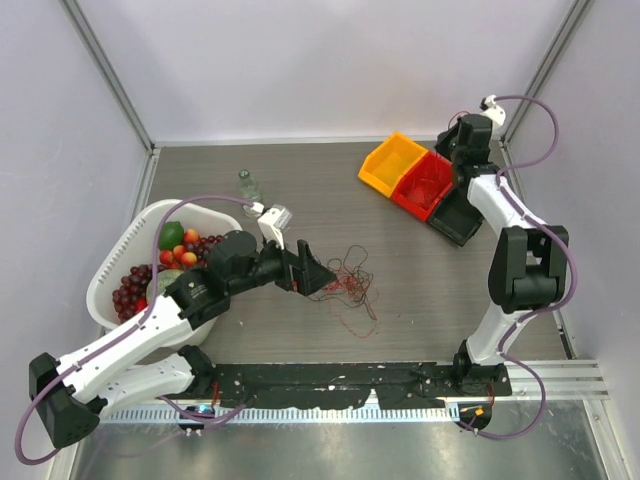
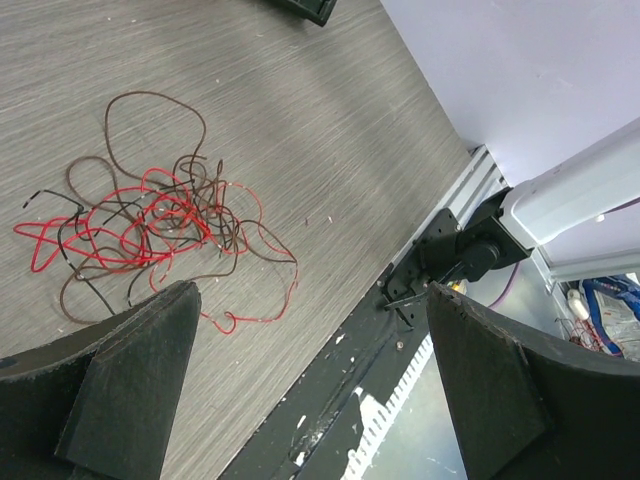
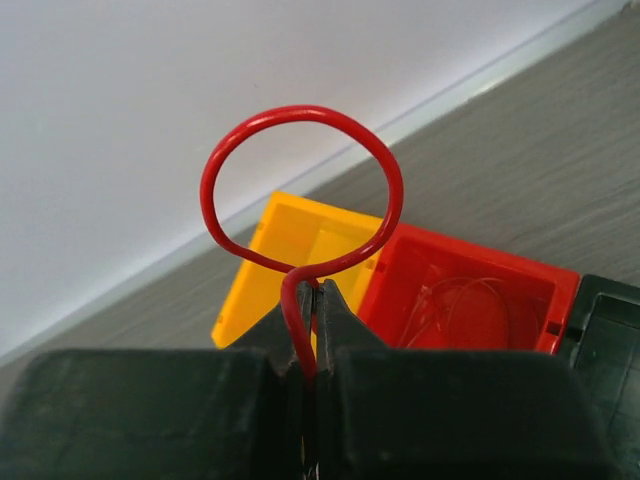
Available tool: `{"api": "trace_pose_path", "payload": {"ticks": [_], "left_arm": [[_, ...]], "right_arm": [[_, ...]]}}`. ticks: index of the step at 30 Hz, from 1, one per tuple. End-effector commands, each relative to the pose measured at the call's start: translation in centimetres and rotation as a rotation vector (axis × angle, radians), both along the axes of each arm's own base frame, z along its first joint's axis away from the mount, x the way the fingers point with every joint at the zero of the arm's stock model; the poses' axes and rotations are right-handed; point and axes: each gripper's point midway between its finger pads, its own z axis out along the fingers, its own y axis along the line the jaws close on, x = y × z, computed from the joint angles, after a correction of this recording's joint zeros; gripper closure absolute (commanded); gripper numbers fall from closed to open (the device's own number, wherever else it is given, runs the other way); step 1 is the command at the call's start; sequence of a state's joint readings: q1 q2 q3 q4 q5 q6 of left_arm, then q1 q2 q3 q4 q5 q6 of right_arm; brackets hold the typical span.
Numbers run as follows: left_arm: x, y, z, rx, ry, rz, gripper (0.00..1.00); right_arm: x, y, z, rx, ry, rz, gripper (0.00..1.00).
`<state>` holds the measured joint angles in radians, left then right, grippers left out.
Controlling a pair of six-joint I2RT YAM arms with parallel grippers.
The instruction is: Untangle the cables
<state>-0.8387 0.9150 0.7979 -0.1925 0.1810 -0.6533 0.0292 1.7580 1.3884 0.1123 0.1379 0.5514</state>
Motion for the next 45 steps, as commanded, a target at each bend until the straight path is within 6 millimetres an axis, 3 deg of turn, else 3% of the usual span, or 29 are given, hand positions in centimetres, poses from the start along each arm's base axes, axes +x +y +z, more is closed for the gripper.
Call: {"api": "trace_pose_path", "payload": {"ticks": [1, 8, 14, 16, 18, 23, 27, 31, 35, 38, 41, 44, 45], "left_arm": [[0.1, 0.3, 0.5, -0.035, -0.014, 0.019, 0.0], [0.1, 0.3, 0.3, -0.033, -0.005, 0.024, 0.0], [0.1, 0.0, 0.0, -0.033, 0.006, 0.017, 0.0], [0.0, 0.0, 0.0, -0.03, 0.01, 0.011, 0.0], [0.1, 0.2, -0.1, -0.025, 0.011, 0.018, 0.0], [0.1, 0.3, -0.3, -0.023, 0.01, 0.024, 0.0], [0.1, -0.2, -0.5, -0.026, 0.017, 0.006, 0.0], [0.1, -0.6, -0.8, -0.031, 0.026, -0.011, 0.0], [-0.1, -0.7, -1.0, -0.026, 0.032, -0.023, 0.0], [-0.2, -0.4, -1.0, -0.019, 0.028, -0.019, 0.0], [-0.2, 0.0, -1.1, -0.011, 0.023, -0.006, 0.0], [-0.2, 0.2, -1.2, -0.01, 0.022, 0.005, 0.0], [-0.2, 0.2, -1.2, -0.011, 0.021, 0.005, 0.0]], "right_arm": [[0.5, -0.2, -2.9, -0.01, 0.06, -0.02, 0.99], [1.5, -0.5, -10.0, -0.013, 0.259, -0.049, 0.99], [2.9, -1.0, -13.8, -0.055, 0.374, -0.062, 0.99], [3.9, -1.1, -12.9, -0.069, 0.379, -0.063, 0.98], [3.8, -0.9, -13.0, -0.074, 0.422, -0.045, 0.91], [2.8, -0.1, -10.9, -0.126, 0.478, 0.004, 0.49], [1.0, -0.2, -9.1, -0.177, 0.529, 0.047, 0.32], [-0.3, -0.3, -6.9, -0.199, 0.514, 0.056, 0.31], [-0.4, -0.5, -6.9, -0.207, 0.503, 0.055, 0.31], [0.1, 0.0, -7.1, -0.184, 0.495, 0.07, 0.45], [0.5, 0.3, -7.0, -0.152, 0.481, 0.056, 0.5], [0.7, -0.2, -8.1, -0.166, 0.506, 0.033, 0.56], [0.7, -0.3, -8.5, -0.169, 0.511, 0.031, 0.63]]}}
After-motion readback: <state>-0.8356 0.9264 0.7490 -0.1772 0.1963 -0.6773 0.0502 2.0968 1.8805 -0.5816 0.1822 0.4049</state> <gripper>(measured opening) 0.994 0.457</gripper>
